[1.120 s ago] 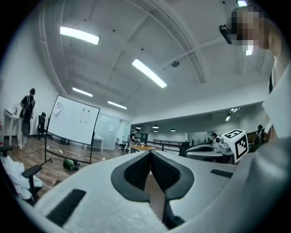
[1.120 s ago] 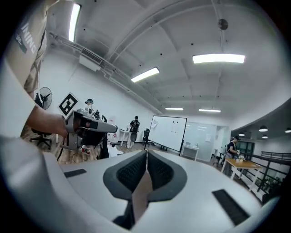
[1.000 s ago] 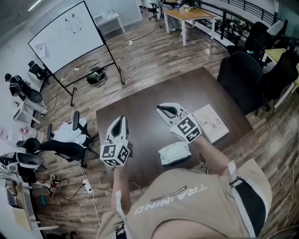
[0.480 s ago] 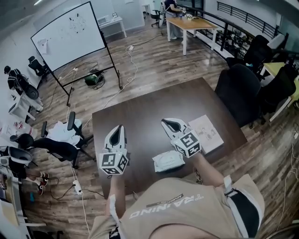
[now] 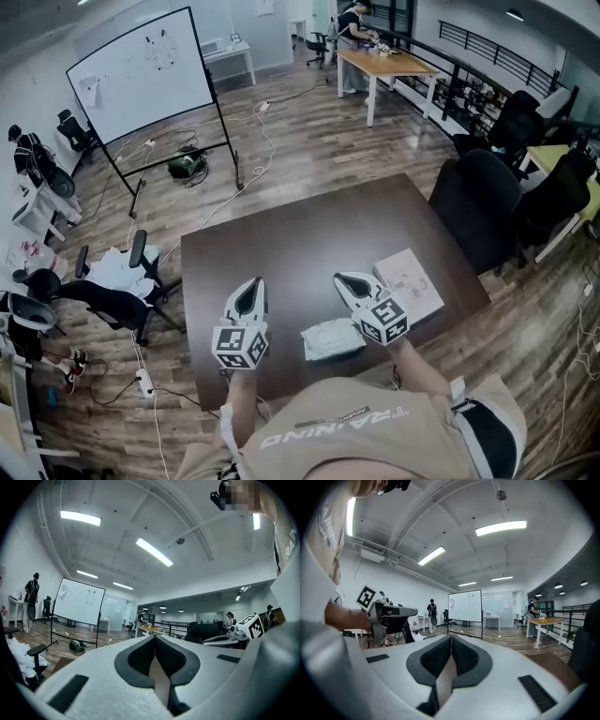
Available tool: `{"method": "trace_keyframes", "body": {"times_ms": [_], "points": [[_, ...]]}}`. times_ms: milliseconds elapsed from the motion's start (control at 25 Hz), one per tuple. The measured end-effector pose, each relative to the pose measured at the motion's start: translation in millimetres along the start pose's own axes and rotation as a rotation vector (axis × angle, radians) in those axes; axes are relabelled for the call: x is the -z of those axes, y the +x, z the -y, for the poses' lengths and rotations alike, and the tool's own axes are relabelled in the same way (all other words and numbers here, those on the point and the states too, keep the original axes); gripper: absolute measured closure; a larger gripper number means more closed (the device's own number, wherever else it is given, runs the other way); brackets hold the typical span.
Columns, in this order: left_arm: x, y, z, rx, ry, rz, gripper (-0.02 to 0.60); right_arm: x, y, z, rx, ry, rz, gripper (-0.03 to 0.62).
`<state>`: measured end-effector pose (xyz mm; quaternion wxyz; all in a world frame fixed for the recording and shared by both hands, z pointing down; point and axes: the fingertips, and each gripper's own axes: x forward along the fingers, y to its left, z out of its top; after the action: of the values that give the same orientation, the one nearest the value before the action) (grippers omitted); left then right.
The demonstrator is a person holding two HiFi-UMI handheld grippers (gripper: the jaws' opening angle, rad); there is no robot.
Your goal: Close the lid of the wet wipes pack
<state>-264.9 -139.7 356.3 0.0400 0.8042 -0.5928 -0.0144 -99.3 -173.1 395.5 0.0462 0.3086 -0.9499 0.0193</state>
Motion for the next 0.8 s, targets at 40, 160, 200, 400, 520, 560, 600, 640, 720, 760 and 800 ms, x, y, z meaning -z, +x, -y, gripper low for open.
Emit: {"method": "trace_keyframes", "body": {"times_ms": [40, 160, 200, 400, 520, 560, 600, 640, 720, 760, 800], "points": [[4, -1, 2, 0.002, -0.004, -0.011, 0.577, 4, -3, -3, -0.017, 0.014, 0.002, 0.579], [18, -7, 2, 0.0, -0.014, -0.039, 0.577, 9, -8, -12, -0.043, -0.023, -0.005, 0.58], [22, -8, 0, -0.004, -0.019, -0.045, 0.577, 10, -8, -15, -0.048, -0.049, -0.012, 0.58], [31, -11, -3, -0.007, -0.049, -0.059, 0.577, 19, -6, -28, -0.081, -0.05, -0.043, 0.58], [34, -14, 1, 0.006, -0.049, -0.063, 0.577, 25, -9, -34, -0.083, -0.04, -0.057, 0.58], [35, -15, 2, 0.01, -0.049, -0.066, 0.577, 26, -8, -35, -0.081, -0.039, -0.061, 0.58], [36, -16, 1, 0.012, -0.049, -0.068, 0.577, 26, -8, -35, -0.078, -0.039, -0.062, 0.58], [37, -17, 0, 0.013, -0.049, -0.071, 0.577, 25, -7, -35, -0.074, -0.039, -0.062, 0.58], [39, -19, -3, 0.013, -0.051, -0.076, 0.577, 25, -6, -36, -0.062, -0.034, -0.061, 0.58], [40, -20, -5, 0.013, -0.051, -0.08, 0.577, 26, -5, -36, -0.056, -0.026, -0.062, 0.58], [41, -22, -6, 0.014, -0.052, -0.083, 0.577, 28, -5, -37, -0.052, -0.015, -0.066, 0.58]]}}
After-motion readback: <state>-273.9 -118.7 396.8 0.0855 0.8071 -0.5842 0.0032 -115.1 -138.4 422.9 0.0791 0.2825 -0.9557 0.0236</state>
